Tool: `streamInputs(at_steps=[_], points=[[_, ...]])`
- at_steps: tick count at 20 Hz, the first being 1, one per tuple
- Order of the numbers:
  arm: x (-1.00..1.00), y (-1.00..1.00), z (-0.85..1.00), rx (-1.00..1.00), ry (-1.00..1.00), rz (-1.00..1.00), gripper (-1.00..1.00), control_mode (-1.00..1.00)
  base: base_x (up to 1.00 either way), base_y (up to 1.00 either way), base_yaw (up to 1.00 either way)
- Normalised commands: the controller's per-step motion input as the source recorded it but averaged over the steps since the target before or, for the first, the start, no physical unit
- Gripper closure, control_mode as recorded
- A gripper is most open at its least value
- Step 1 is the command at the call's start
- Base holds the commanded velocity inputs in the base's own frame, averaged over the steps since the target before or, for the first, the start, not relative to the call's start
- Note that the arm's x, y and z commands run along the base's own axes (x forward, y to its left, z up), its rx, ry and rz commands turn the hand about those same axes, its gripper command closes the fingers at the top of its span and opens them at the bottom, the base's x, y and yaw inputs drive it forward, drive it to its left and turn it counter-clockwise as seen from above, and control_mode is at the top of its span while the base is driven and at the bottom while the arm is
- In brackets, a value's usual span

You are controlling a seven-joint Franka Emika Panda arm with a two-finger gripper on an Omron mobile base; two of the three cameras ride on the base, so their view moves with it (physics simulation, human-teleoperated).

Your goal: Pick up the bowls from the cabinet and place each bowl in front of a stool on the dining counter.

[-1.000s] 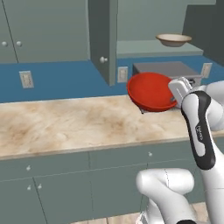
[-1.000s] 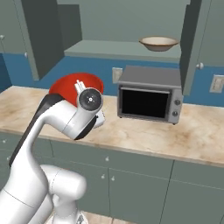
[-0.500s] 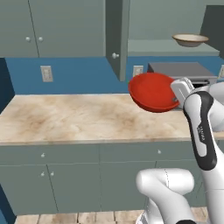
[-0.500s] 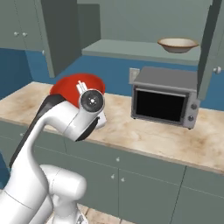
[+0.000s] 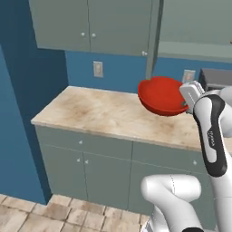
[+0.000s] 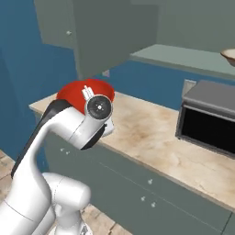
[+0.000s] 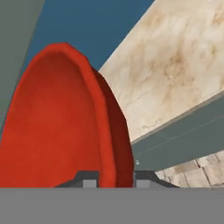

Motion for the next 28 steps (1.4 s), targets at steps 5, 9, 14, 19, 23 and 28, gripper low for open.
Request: streamInputs(at_steps=[5,9,14,19,23,28], points=[[0.00,0.00,0.00,0.00,0.00,0.00,1.00,1.00,0.00,0.04,0.51],[0.00,0.00,0.00,0.00,0.00,0.00,1.00,1.00,0.00,0.13,0.50],[0.00,0.00,0.00,0.00,0.00,0.00,1.00,1.00,0.07,0.20,0.48],[0.00,0.00,0.00,0.00,0.00,0.00,1.00,1.00,0.16,0.22,0.45],[0.00,0.00,0.00,0.00,0.00,0.00,1.00,1.00,0.30,0.24,0.43],[0.00,0.00,0.00,0.00,0.00,0.00,1.00,1.00,0.43,0.16,0.44]])
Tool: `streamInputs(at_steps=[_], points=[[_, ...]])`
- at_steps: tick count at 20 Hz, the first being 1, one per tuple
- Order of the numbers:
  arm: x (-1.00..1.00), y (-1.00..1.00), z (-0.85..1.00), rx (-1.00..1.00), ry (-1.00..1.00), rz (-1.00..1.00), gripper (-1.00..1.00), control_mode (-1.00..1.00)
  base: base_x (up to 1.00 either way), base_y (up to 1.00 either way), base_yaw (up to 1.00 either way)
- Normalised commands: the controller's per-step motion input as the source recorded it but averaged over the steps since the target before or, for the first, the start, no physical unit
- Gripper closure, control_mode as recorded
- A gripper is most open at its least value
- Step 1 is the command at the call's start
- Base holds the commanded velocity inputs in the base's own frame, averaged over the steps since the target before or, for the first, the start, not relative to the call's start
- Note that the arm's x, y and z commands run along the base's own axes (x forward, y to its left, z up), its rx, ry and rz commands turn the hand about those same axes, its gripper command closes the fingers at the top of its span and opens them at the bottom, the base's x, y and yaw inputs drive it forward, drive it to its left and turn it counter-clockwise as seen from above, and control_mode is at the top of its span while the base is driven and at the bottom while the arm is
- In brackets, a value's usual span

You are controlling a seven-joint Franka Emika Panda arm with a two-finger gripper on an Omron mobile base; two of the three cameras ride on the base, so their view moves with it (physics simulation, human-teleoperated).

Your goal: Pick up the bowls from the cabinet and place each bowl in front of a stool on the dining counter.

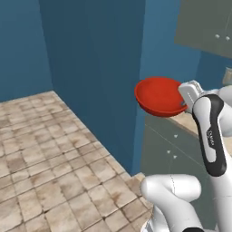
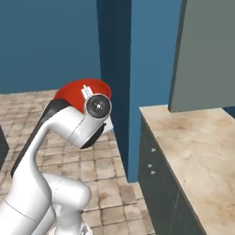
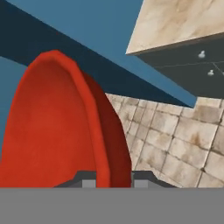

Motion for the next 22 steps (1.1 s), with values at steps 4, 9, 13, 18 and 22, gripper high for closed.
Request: streamInputs(at_steps=[4,9,13,18,22], points=[[0.00,0.00,0.00,0.00,0.00,0.00,1.00,1.00,0.56,0.01,0.45],[0.00,0.00,0.00,0.00,0.00,0.00,1.00,1.00,0.71,0.02,0.42],[0.00,0.00,0.00,0.00,0.00,0.00,1.00,1.00,0.71,0.00,0.42],[0.00,0.00,0.00,0.00,0.00,0.00,1.00,1.00,0.88,0.00,0.32],[0.00,0.00,0.00,0.00,0.00,0.00,1.00,1.00,1.00,0.00,0.22]])
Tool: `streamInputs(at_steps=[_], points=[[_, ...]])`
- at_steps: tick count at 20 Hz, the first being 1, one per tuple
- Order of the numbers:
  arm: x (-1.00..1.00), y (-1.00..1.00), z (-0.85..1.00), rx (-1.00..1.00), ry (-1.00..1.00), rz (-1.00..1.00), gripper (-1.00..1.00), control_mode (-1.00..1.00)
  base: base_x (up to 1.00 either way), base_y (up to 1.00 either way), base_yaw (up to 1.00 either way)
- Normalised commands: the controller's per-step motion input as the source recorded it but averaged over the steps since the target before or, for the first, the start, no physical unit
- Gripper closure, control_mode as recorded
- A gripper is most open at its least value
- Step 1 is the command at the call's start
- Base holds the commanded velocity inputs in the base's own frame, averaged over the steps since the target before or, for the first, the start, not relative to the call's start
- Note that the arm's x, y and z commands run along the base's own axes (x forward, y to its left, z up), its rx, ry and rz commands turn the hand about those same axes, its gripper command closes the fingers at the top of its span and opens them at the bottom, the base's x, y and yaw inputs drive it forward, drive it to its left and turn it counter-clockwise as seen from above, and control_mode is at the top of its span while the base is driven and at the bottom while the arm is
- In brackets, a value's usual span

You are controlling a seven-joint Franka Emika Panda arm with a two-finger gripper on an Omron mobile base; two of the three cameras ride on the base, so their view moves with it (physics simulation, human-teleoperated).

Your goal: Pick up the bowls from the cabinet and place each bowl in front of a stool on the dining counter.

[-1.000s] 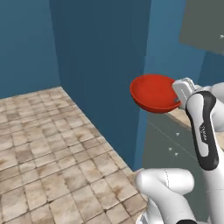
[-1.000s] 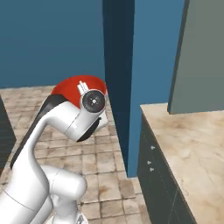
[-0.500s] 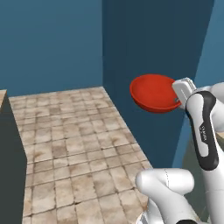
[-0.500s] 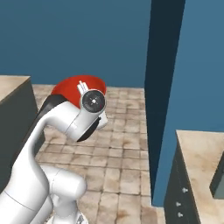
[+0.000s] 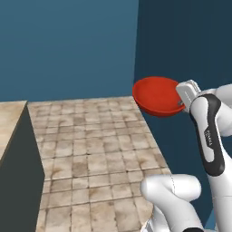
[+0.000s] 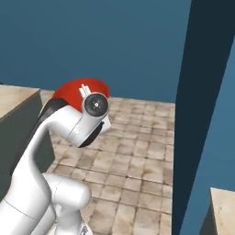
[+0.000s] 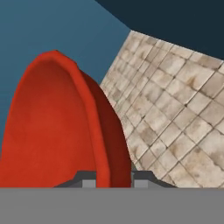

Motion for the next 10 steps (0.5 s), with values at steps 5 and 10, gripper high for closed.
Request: streamInputs(at_steps=[5,10], points=[[0.00,0.00,0.00,0.00,0.00,0.00,1.00,1.00,1.00,0.00,0.15],[0.00,0.00,0.00,0.00,0.00,0.00,1.00,1.00,1.00,0.00,0.10]])
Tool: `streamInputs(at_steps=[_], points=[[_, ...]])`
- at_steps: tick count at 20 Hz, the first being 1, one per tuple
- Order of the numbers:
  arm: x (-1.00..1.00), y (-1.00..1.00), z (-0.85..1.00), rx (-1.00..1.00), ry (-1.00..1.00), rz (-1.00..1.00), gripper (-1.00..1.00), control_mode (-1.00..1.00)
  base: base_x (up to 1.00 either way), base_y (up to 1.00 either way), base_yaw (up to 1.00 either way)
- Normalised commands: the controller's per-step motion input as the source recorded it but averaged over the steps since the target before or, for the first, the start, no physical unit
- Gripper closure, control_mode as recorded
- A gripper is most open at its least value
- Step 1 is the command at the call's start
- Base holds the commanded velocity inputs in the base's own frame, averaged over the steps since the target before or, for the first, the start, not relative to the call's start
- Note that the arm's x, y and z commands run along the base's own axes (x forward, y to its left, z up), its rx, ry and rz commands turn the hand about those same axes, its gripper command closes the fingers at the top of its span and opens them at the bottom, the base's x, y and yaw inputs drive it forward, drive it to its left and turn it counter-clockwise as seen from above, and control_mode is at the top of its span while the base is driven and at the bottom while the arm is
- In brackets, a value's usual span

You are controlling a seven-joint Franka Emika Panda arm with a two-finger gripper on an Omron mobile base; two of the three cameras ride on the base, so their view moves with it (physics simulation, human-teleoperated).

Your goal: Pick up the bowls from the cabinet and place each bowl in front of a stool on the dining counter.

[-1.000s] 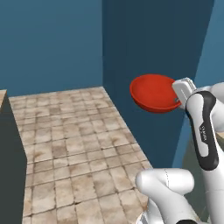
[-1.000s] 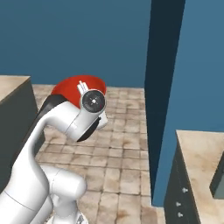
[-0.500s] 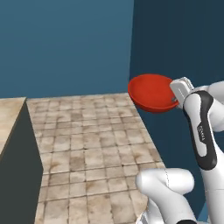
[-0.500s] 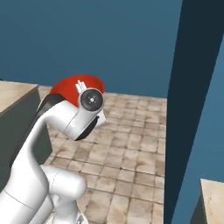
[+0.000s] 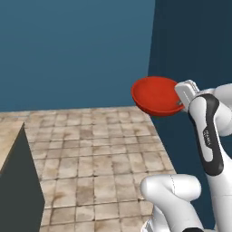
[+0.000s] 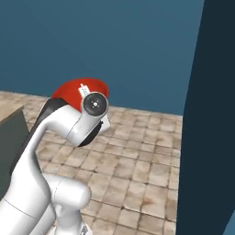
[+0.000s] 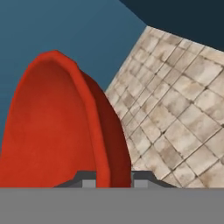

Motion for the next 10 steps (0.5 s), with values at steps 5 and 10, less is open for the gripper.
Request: streamInputs(at_steps=[5,10], points=[[0.00,0.00,0.00,0.00,0.00,0.00,1.00,1.00,1.00,0.00,0.17],[0.00,0.00,0.00,0.00,0.00,0.00,1.00,1.00,1.00,0.00,0.44]])
